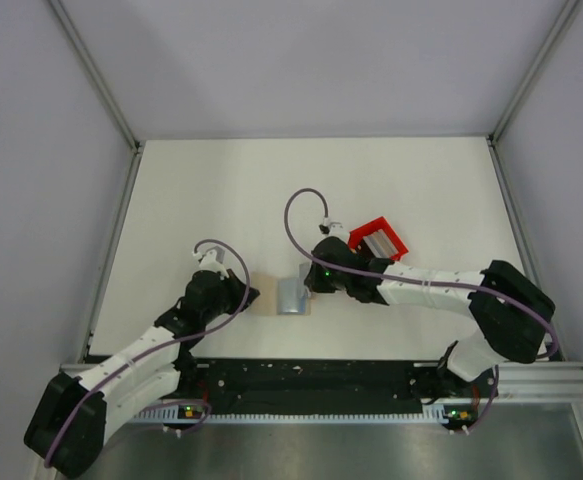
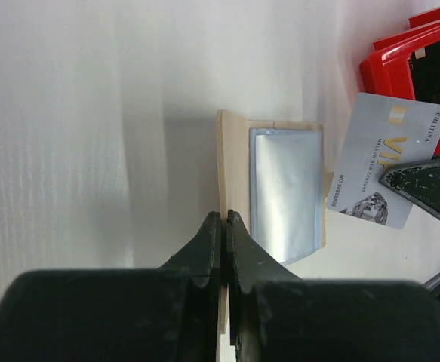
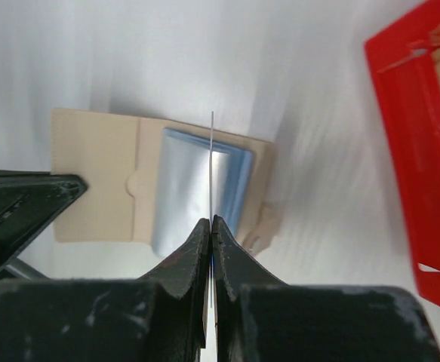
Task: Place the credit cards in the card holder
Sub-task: Open the card holder at the center of the board, then turn over the card slot in the card holder.
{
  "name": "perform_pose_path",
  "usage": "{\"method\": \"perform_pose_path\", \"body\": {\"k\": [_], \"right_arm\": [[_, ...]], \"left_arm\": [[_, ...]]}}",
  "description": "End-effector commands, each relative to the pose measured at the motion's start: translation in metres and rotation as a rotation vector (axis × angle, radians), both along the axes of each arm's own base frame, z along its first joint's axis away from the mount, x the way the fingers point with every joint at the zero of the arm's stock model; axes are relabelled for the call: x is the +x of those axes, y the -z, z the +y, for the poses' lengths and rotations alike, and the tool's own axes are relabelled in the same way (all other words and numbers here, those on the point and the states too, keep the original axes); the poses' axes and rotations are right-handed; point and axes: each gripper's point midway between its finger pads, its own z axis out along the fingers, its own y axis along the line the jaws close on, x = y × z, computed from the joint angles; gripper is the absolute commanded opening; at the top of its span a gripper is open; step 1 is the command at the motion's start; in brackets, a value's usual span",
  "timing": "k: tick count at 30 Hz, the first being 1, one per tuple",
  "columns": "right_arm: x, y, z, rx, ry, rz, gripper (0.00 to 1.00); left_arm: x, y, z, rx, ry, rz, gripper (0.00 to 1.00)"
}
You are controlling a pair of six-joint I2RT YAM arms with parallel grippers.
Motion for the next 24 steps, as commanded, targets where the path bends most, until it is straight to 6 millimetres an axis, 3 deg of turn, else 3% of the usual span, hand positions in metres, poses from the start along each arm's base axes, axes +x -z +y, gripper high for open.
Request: {"method": "perform_pose_path", "body": {"k": [1,10,24], "right_arm": [[-0.001,0.003,-0.022,-0.017,0.041,-0.006,0.0],[-0.003,0.012,-0.025,-0.01,0.051,0.017,0.0],[0.004,-0.015,-0.03,0.063,0.093,-0.058,0.0]], "left_arm": [[0.002,-0.006,-0.002,-0.009,0.012,-0.032,0.0],[0.002,-0.005,-0.002,-0.008,0.014,-0.031,0.0],[0.001,-0.003,-0.001,-0.002,0.01,-0.025,0.0]]}}
